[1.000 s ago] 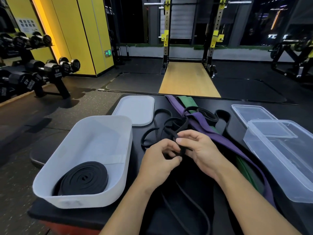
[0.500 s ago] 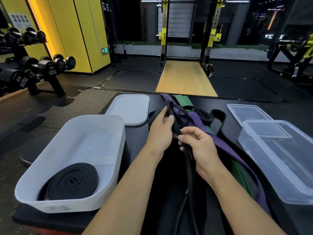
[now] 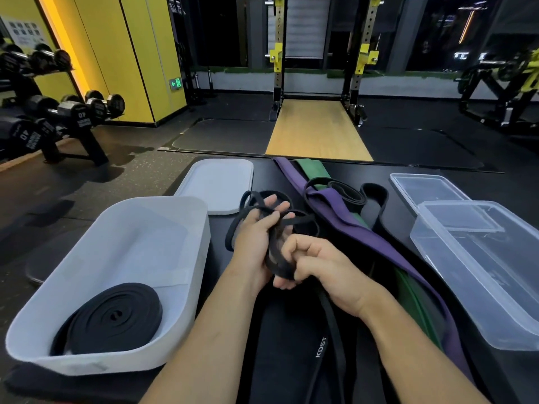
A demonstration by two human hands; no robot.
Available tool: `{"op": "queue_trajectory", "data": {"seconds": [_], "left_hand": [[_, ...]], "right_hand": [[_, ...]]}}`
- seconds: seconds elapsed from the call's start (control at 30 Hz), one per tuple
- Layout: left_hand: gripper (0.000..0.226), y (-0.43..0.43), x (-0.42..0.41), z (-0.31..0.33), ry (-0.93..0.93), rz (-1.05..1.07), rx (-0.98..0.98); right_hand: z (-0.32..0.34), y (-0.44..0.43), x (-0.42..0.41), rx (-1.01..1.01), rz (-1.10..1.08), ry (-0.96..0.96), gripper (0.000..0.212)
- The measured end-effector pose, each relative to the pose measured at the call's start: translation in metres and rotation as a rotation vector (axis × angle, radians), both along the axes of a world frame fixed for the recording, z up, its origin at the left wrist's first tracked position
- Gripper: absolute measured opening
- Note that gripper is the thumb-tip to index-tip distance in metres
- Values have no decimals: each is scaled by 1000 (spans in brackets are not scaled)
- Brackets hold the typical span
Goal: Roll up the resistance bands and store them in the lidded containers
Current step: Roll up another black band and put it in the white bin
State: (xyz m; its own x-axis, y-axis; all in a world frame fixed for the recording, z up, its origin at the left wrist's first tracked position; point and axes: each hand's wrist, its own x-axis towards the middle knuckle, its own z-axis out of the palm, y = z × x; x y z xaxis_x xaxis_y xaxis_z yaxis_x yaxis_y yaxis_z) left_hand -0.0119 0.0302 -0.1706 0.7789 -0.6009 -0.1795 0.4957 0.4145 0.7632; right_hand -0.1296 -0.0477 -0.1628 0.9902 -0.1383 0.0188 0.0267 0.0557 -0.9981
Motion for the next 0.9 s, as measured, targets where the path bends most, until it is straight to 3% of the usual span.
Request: {"op": "queue_trajectory", "data": {"seconds": [0.03, 0.17, 0.33, 0.53, 0.67, 0.77, 0.83, 0.9], "left_hand": [[32, 2, 0, -1, -42, -6, -12], [37, 1, -11, -2, -222, -90, 17], [37, -3, -19, -3, -362, -131, 17], [37, 1, -25, -5, -413, -166, 77], [34, -3, -23, -4, -403, -101, 15], [24, -5, -13, -2, -302, 50, -23], [15, -4, -6, -5, -240, 136, -13], [10, -5, 0, -9, -200, 181, 34]], "right_hand": [[1, 0, 0, 22, -9, -4, 6], [0, 1, 9, 83, -265, 72, 33], [-4, -3, 12, 214, -359, 27, 20], [-3, -6, 10, 310, -373, 39, 24], [0, -12, 10, 460, -292, 19, 33], [7, -16, 5, 628, -241, -48, 25], [10, -18, 1, 760, -162, -169, 21], [9, -22, -2, 903, -73, -310, 35]]}}
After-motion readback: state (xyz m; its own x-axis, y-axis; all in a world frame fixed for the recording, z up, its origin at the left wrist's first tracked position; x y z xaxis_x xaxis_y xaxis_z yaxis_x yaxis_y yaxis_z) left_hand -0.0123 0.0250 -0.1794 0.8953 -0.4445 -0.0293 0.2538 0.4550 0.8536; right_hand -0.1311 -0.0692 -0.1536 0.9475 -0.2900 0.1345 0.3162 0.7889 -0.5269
